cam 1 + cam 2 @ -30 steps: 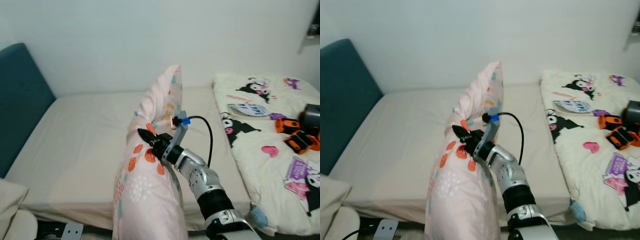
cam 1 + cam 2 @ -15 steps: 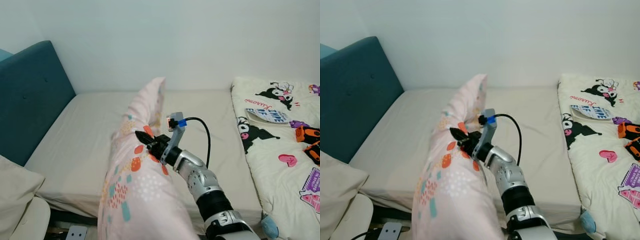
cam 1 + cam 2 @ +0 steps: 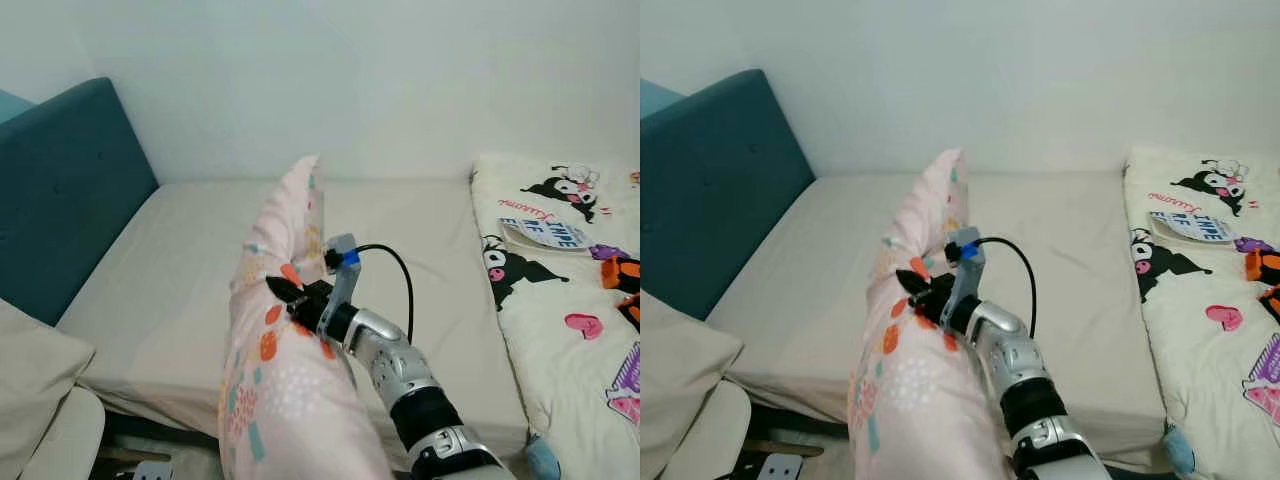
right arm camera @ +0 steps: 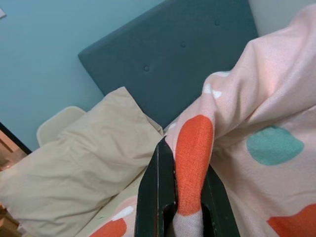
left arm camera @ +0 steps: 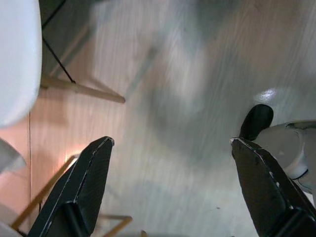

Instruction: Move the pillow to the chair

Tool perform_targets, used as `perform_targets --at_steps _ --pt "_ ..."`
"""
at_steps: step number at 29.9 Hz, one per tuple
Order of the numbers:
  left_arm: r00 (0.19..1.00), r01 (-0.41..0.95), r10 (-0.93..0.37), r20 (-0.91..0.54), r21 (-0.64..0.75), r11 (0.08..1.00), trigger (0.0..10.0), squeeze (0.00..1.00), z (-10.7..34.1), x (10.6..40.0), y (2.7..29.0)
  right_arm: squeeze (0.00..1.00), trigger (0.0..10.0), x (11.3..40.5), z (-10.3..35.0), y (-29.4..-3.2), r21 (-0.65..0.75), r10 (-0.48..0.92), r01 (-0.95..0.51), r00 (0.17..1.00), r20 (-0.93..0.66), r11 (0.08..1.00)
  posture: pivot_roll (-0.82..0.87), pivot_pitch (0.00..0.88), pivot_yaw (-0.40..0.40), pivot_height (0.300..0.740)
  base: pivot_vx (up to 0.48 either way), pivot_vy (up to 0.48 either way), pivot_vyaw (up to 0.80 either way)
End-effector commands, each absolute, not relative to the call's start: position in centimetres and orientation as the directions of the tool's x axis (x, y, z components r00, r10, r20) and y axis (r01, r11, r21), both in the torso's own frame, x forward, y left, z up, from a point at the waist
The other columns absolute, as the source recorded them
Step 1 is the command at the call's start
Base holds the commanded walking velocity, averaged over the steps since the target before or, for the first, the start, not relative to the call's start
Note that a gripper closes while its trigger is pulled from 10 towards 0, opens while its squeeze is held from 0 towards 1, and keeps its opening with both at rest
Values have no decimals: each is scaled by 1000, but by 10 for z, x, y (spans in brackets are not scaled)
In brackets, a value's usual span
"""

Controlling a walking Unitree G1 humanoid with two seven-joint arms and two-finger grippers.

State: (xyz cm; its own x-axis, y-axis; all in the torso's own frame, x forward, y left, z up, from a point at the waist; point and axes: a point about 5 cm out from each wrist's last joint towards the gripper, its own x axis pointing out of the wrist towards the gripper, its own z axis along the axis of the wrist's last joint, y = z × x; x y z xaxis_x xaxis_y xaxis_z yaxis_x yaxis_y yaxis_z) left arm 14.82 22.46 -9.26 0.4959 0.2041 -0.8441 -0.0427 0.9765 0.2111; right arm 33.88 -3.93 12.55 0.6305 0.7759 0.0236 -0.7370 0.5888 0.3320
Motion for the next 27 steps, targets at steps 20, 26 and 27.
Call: perform_targets --at_steps 20,26,27 --pt "467 -9 210 -859 233 972 10000 0 -96 142 223 0 10000 336 136 -26 286 793 -779 603 92 559 -120 42 93 740 0 -168 800" --pt "466 -3 209 -860 235 972 10000 0 -96 142 222 0 10000 336 136 -26 284 794 -780 601 93 557 -120 43 94 740 0 0 800" --pt "467 -2 209 -860 235 972 10000 0 -96 142 222 0 10000 336 137 -26 284 794 -780 601 93 557 -119 43 93 740 0 0 800"
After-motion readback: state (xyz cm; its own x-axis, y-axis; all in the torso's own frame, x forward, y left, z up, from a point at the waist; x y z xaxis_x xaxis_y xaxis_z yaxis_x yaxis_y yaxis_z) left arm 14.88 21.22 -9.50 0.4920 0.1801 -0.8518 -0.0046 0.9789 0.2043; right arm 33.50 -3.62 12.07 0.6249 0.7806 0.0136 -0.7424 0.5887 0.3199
